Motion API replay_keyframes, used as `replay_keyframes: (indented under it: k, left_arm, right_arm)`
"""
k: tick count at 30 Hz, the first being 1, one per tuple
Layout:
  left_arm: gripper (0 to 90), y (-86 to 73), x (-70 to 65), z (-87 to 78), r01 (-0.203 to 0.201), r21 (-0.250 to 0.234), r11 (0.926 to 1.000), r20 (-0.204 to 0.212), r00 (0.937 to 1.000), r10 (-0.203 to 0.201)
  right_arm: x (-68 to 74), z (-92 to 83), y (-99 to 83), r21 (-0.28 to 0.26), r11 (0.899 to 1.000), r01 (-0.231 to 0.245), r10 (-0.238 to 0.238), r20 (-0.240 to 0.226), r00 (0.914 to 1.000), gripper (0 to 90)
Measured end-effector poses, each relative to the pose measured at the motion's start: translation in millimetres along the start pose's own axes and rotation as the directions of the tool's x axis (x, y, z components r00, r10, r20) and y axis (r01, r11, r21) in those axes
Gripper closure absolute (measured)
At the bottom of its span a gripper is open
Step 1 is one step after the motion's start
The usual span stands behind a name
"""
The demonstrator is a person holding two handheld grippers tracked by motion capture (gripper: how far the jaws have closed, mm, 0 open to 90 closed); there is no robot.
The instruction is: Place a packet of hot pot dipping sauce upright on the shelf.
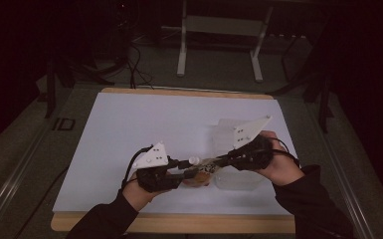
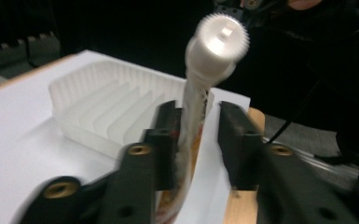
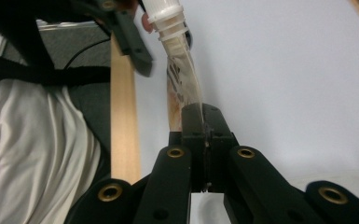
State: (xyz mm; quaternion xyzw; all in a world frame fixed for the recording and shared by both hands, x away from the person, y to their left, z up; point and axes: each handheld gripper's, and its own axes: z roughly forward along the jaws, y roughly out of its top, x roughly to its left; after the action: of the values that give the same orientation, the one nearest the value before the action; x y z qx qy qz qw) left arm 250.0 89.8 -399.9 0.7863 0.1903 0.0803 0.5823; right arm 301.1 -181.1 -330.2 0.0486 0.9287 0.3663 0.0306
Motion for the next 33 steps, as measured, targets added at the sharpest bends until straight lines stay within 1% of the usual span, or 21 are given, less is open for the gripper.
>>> replay_keyframes:
  k: [1, 3, 5, 7, 9, 10, 14, 16, 17, 18, 20, 21, 22, 24, 27, 30, 33]
  left_arm:
    - [65.1, 0.4, 0.3, -2.2, -0.001, -0.005, 1.0, -0.01, 0.9999, 0.001]
    - [56.3, 1.3, 2.3, -7.0, 0.019, -0.018, 0.9997, -0.016, 0.9997, -0.019]
    - [51.8, 1.5, 4.7, -12.3, 0.024, -0.029, 0.9993, -0.032, 0.9992, -0.025]
    - [43.5, 1.2, 7.0, -16.6, 0.031, -0.022, 0.9993, -0.04, 0.9987, -0.032]
    - [35.4, -0.7, 9.4, -20.7, 0.038, -0.017, 0.9992, -0.027, 0.9989, -0.038]
    - [31.5, -1.7, 9.7, -22.1, 0.037, -0.019, 0.9991, -0.033, 0.9987, -0.037]
    - [19.5, -8.4, 14.9, -29.9, 0.053, -0.031, 0.9981, 0.002, 0.9986, -0.053]
    - [13.9, -12.7, 16.7, -30.8, 0.055, -0.006, 0.9985, -0.005, 0.9985, -0.055]
    - [13.9, -15.8, 17.9, -31.0, 0.062, 0.005, 0.9981, 0.003, 0.9981, -0.062]
    - [12.6, -20.4, 19.9, -30.8, 0.081, 0.024, 0.9964, 0.013, 0.9966, -0.081]
    - [5.9, -27.7, 22.6, -29.9, 0.103, 0.067, 0.9924, 0.021, 0.9943, -0.105]
    - [5.2, -32.4, 23.7, -29.9, 0.112, 0.083, 0.9902, 0.023, 0.9932, -0.114]
    - [5.0, -37.1, 24.4, -30.3, 0.114, 0.095, 0.989, 0.014, 0.9932, -0.116]
    - [2.8, -46.7, 26.6, -31.9, 0.129, 0.117, 0.9847, -0.02, 0.9917, -0.127]
    - [2.2, -57.5, 29.9, -35.7, 0.138, 0.132, 0.9815, -0.066, 0.9892, -0.131]
    - [2.2, -68.8, 33.8, -40.5, 0.168, 0.141, 0.9756, -0.084, 0.984, -0.157]
    - [2.2, -78.0, 36.7, -44.0, 0.186, 0.153, 0.9705, -0.103, 0.9798, -0.172]
  right_arm:
    - [-0.9, -2.7, 1.5, -0.003, 1.0, -0.002, 0.002, 0.001, 1.0, 90.0]
    - [-3.0, -8.8, 4.2, -0.011, 1.0, -0.002, 0.003, 0.012, 0.9999, 90.0]
    - [-5.8, -15.3, 6.3, -0.016, 1.0, -0.004, 0.005, 0.021, 0.9998, 90.0]
    - [-8.4, -21.6, 8.4, -0.012, 1.0, 0.002, -0.001, 0.034, 0.9994, 90.0]
    - [-11.0, -28.3, 9.6, -0.009, 1.0, 0.001, -0.001, 0.045, 0.999, 90.0]
    - [-12.9, -32.1, 9.6, -0.012, 1.0, 0.002, -0.001, 0.051, 0.9987, 90.0]
    - [-19.0, -42.5, 8.0, -0.015, 1.0, -0.005, 0.006, 0.066, 0.9978, 90.0]
    - [-21.2, -47.8, 7.0, -0.013, 1.0, 0.0, 0.001, 0.075, 0.9972, 90.0]
    - [-22.4, -50.3, 6.6, -0.014, 1.0, 0.004, -0.002, 0.079, 0.9969, 90.0]
    - [-22.9, -52.9, 6.2, -0.013, 1.0, 0.008, -0.007, 0.078, 0.9969, 90.0]
    - [-24.5, -57.6, 5.2, -0.002, 1.0, 0.011, -0.011, 0.088, 0.9961, 89.9]
    - [-25.7, -59.8, 4.2, 0.001, 1.0, 0.012, -0.012, 0.088, 0.996, 89.9]
    - [-26.8, -61.9, 3.1, 0.0, 1.0, 0.011, -0.011, 0.095, 0.9954, 89.9]
    - [-28.7, -65.6, 0.1, 0.007, 1.0, 0.01, -0.011, 0.101, 0.9948, 89.9]
    - [-31.1, -67.9, -4.7, 0.016, 1.0, 0.003, -0.005, 0.108, 0.9941, 90.0]
    - [-33.4, -68.3, -10.8, 0.03, 1.0, -0.002, -0.002, 0.113, 0.9936, 90.0]
    - [-36.3, -67.6, -17.1, 0.047, 0.999, -0.009, 0.003, 0.119, 0.9929, 90.0]
